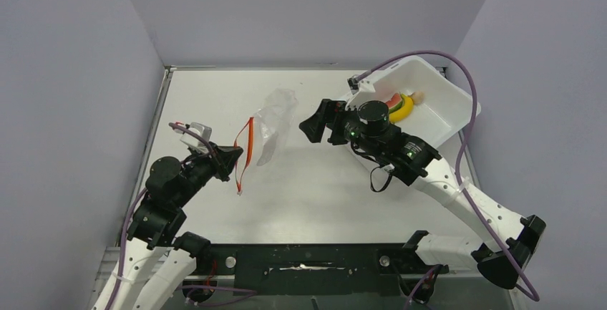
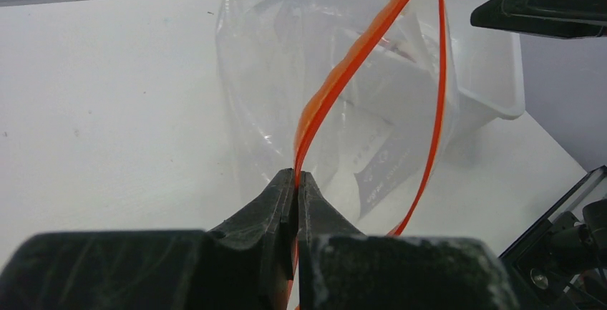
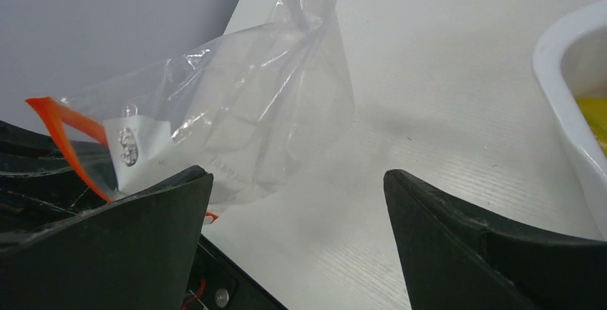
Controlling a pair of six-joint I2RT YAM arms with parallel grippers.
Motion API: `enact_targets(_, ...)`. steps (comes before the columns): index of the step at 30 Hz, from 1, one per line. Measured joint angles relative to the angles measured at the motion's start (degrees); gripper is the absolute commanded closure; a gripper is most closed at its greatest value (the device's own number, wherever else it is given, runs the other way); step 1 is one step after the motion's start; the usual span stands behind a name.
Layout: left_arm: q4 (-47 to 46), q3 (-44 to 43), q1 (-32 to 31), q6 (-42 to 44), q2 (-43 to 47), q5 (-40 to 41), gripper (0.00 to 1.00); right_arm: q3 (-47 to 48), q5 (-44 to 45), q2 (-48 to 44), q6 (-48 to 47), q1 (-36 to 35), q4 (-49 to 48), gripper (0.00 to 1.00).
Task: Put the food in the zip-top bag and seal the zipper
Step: Open the zipper of the food storage bag.
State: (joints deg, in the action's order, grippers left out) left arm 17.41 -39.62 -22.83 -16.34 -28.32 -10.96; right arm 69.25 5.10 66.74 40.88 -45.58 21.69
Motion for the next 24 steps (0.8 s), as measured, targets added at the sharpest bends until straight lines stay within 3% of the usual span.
enact_targets(11, -0.7, 0.0, 0.0, -7.7, -4.6, 2.9, 1.0, 0.0, 0.2, 4.5, 1.7, -7.8, -6.2, 0.18)
enact_targets(22, -3.3, 3.3, 0.0, -13.7, -7.0, 2.8, 1.0, 1.5, -0.3, 17.0, 3.3, -13.1, -12.1, 0.19)
enact_targets(24, -3.6, 3.9, 0.0, -14.1, -7.0, 2.8, 1.0, 2.1, -0.4, 18.4, 3.3, -13.1, -12.2, 0.3)
